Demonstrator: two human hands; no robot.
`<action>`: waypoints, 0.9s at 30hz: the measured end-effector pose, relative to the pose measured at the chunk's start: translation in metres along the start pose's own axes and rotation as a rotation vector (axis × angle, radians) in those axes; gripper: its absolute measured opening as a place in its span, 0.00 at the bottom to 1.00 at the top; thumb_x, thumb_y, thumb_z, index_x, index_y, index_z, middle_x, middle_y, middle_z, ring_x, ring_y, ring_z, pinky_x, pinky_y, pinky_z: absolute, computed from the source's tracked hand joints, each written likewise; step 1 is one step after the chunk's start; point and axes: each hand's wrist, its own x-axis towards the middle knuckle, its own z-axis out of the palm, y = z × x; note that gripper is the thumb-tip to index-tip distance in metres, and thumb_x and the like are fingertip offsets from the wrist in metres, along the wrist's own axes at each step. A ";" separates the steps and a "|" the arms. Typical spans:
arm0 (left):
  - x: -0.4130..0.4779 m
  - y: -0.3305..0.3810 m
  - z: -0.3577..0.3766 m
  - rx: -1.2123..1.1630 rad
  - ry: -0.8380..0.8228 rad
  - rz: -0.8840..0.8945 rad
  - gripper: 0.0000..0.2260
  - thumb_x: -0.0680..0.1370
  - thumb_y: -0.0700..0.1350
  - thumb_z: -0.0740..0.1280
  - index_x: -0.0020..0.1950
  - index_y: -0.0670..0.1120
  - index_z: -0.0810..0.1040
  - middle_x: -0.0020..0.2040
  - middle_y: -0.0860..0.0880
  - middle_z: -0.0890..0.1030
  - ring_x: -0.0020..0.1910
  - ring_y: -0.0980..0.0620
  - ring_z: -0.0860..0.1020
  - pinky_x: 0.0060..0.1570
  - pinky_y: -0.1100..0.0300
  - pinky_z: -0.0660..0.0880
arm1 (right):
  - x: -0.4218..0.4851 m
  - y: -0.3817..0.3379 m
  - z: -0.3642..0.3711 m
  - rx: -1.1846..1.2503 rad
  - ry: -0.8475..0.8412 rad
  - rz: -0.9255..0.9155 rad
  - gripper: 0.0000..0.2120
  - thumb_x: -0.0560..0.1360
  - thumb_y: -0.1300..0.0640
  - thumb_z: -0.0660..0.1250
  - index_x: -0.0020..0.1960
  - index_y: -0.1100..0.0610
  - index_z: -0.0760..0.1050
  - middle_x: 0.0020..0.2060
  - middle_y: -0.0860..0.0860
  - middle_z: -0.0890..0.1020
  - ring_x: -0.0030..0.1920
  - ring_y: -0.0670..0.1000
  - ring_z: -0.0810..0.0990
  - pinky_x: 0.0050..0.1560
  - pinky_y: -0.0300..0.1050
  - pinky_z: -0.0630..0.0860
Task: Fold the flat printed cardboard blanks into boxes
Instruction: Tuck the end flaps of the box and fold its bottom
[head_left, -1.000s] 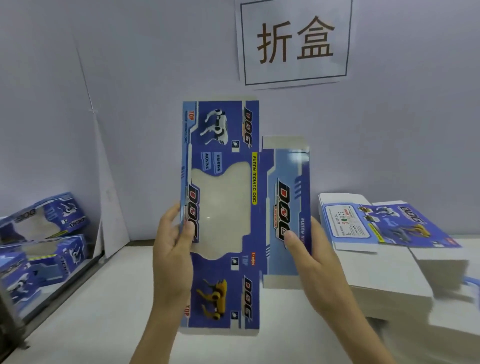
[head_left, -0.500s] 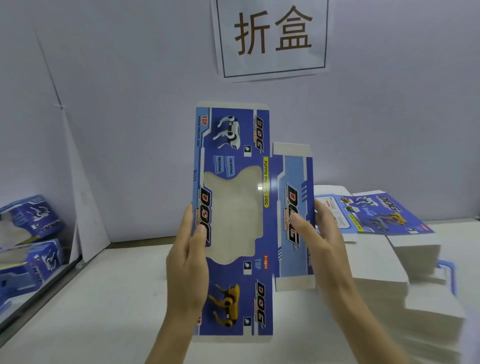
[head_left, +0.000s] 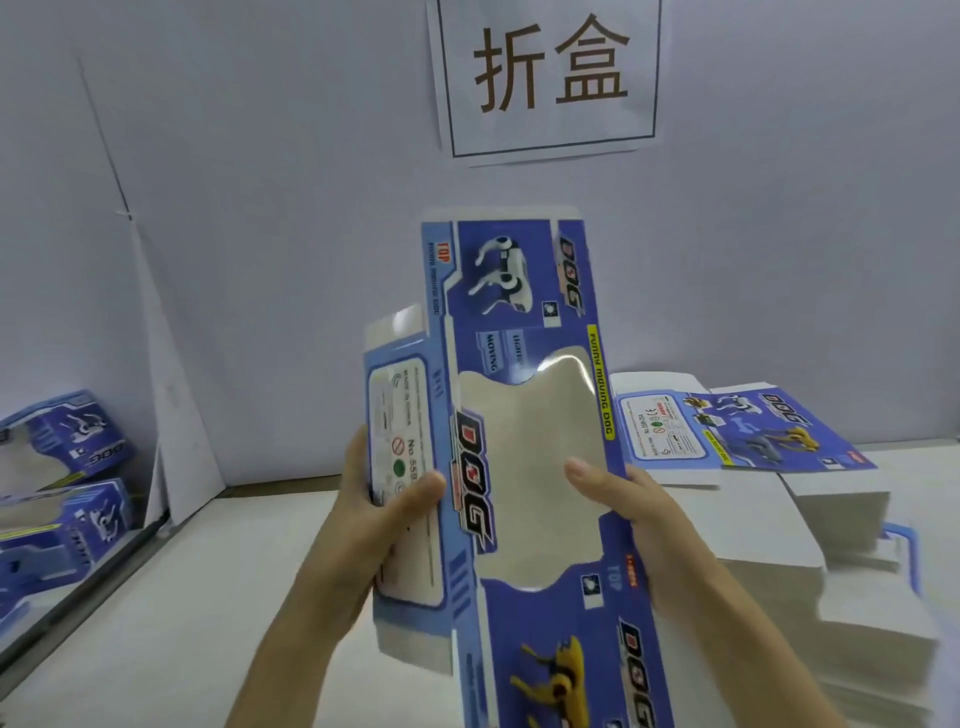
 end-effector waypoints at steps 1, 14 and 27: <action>-0.001 0.000 -0.004 -0.031 -0.048 -0.051 0.50 0.45 0.64 0.82 0.63 0.51 0.72 0.51 0.46 0.85 0.47 0.45 0.84 0.36 0.56 0.81 | -0.002 -0.001 -0.002 0.006 -0.008 0.028 0.06 0.64 0.53 0.73 0.34 0.42 0.84 0.34 0.50 0.86 0.32 0.51 0.85 0.28 0.39 0.78; 0.003 -0.008 0.000 -0.101 0.012 -0.052 0.21 0.63 0.46 0.78 0.54 0.47 0.80 0.47 0.43 0.86 0.42 0.41 0.85 0.33 0.53 0.82 | 0.005 0.000 -0.014 -0.100 0.069 0.048 0.25 0.56 0.40 0.73 0.48 0.52 0.78 0.39 0.53 0.87 0.37 0.56 0.86 0.29 0.42 0.79; 0.003 -0.015 0.021 0.540 0.311 0.053 0.38 0.68 0.62 0.69 0.75 0.55 0.60 0.69 0.54 0.71 0.64 0.54 0.73 0.56 0.57 0.75 | 0.004 0.006 0.002 -0.214 0.191 -0.116 0.17 0.69 0.41 0.65 0.50 0.51 0.78 0.37 0.46 0.86 0.36 0.47 0.85 0.28 0.33 0.76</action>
